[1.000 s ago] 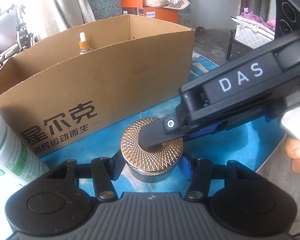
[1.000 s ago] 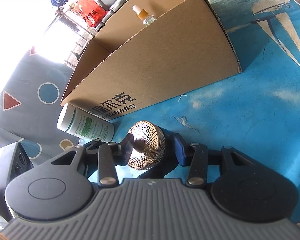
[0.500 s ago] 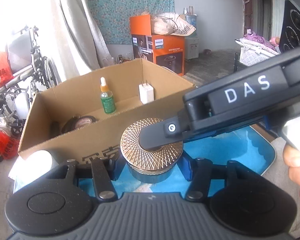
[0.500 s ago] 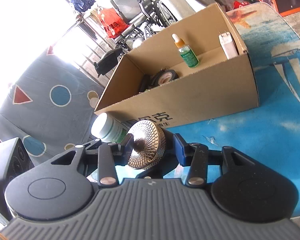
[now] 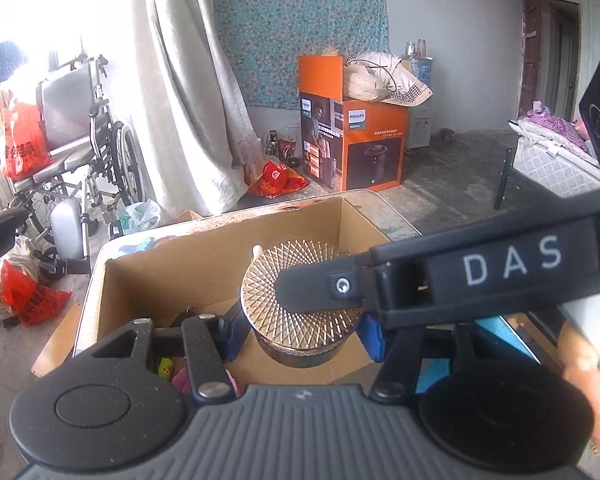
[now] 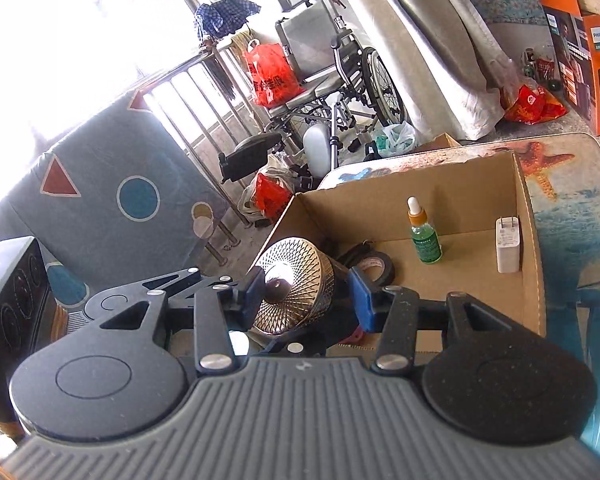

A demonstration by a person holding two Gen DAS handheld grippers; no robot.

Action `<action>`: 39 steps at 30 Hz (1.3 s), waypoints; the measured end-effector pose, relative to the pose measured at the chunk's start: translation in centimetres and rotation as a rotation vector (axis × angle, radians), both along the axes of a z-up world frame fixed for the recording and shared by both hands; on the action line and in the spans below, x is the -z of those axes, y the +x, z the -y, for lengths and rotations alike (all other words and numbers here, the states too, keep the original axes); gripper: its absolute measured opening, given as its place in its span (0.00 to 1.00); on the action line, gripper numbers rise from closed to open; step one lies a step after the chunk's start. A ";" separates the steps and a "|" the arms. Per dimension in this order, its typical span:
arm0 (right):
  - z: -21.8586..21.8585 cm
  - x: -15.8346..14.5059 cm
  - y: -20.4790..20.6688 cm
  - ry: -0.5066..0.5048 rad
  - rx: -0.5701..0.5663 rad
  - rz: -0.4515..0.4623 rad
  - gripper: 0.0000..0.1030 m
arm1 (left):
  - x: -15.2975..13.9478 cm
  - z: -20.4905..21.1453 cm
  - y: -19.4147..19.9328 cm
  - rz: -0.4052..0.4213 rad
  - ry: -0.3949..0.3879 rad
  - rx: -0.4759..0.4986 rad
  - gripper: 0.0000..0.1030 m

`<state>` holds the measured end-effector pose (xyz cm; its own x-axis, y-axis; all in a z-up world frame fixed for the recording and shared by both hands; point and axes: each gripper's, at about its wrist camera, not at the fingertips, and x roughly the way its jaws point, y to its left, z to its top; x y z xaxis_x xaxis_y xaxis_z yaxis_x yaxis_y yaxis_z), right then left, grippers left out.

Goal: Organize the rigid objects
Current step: 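Carry the jar into the box and set it down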

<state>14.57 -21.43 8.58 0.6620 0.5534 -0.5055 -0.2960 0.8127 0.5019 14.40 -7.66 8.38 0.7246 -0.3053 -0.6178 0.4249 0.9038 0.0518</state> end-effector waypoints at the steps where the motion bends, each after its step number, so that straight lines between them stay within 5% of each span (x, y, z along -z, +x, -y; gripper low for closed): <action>1: 0.2 0.2 1.1 -0.002 -0.003 -0.019 0.45 | 0.2 -0.1 1.2 -0.031 -0.009 -0.012 0.55; 13: -1.5 7.7 12.7 -0.047 -0.091 -0.342 0.45 | 6.8 -2.5 10.1 -0.364 -0.046 -0.120 0.55; 25: -3.0 11.9 15.3 -0.117 -0.158 -0.506 0.50 | 10.4 -3.0 11.8 -0.552 -0.077 -0.170 0.55; 32: -2.7 12.5 14.9 -0.111 -0.142 -0.510 0.50 | 10.5 -2.9 11.4 -0.542 -0.086 -0.173 0.57; 39: -1.8 10.0 12.2 -0.124 -0.052 -0.341 0.50 | 8.3 -2.4 9.6 -0.427 -0.087 -0.142 0.70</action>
<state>26.77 -19.65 -1.43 0.4168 0.5024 -0.7575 -0.1713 0.8619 0.4773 23.97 -5.28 0.11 0.4491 -0.2858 -0.8465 0.2636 0.9477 -0.1801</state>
